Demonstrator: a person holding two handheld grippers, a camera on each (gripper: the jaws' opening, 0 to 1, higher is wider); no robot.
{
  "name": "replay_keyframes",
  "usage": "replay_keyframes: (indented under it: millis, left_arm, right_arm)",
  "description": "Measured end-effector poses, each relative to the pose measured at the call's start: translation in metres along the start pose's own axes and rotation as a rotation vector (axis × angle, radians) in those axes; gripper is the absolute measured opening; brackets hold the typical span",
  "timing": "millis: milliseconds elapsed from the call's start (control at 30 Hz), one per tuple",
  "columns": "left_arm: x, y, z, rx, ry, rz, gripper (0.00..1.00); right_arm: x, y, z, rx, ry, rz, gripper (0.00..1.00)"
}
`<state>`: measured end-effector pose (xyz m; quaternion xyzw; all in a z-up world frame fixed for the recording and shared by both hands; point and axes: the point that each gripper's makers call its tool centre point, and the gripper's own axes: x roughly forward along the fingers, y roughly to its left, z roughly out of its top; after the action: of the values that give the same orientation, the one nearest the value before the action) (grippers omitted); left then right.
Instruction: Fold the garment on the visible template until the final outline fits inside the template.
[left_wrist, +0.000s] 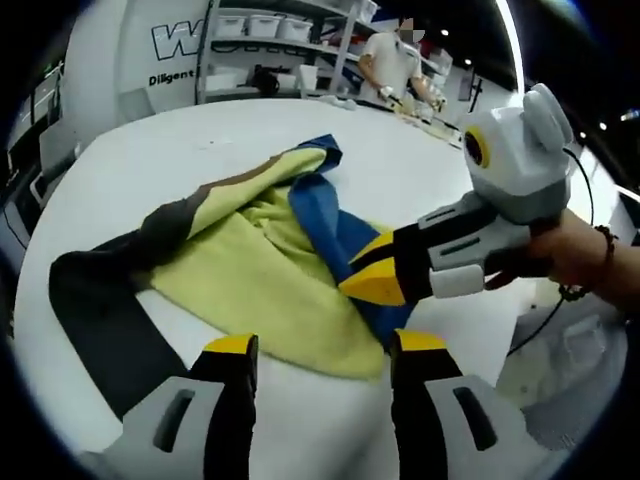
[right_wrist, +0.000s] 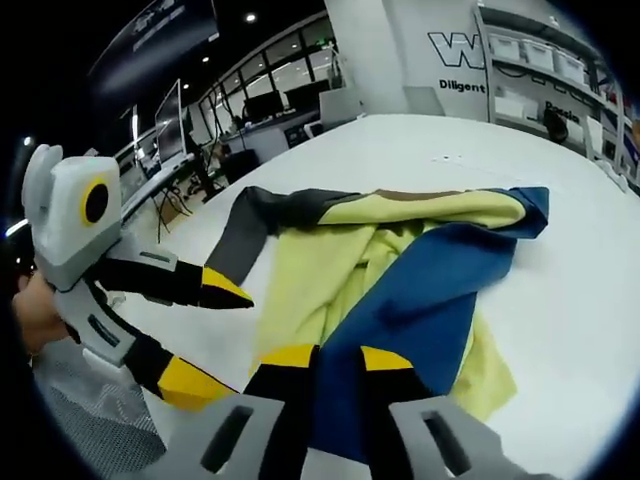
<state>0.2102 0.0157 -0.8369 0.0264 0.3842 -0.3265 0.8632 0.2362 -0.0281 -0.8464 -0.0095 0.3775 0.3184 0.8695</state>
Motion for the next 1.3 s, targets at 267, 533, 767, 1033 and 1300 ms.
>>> replay_keyframes:
  millis: [267,533,767,1033,1300]
  left_arm:
    - [0.017,-0.004,-0.008,0.003,0.027,0.014,0.39]
    - [0.020,0.005,-0.012,0.021,0.023,0.075,0.29]
    - [0.019,0.009,-0.013,0.013,0.025,0.083,0.12]
    - [0.021,0.010,-0.014,0.005,0.030,0.076,0.00]
    - [0.013,0.010,-0.008,-0.013,0.015,0.066,0.00]
  right_arm:
    - [0.001,-0.004,-0.003,-0.010,0.012,-0.018,0.02]
    - [0.001,-0.009,-0.004,-0.017,0.016,-0.032,0.00]
    - [-0.007,-0.014,-0.004,-0.020,0.009,-0.041,0.00]
    - [-0.017,-0.020,-0.001,-0.005,-0.009,-0.054,0.00]
    - [-0.031,-0.040,0.005,-0.002,-0.021,-0.106,0.00]
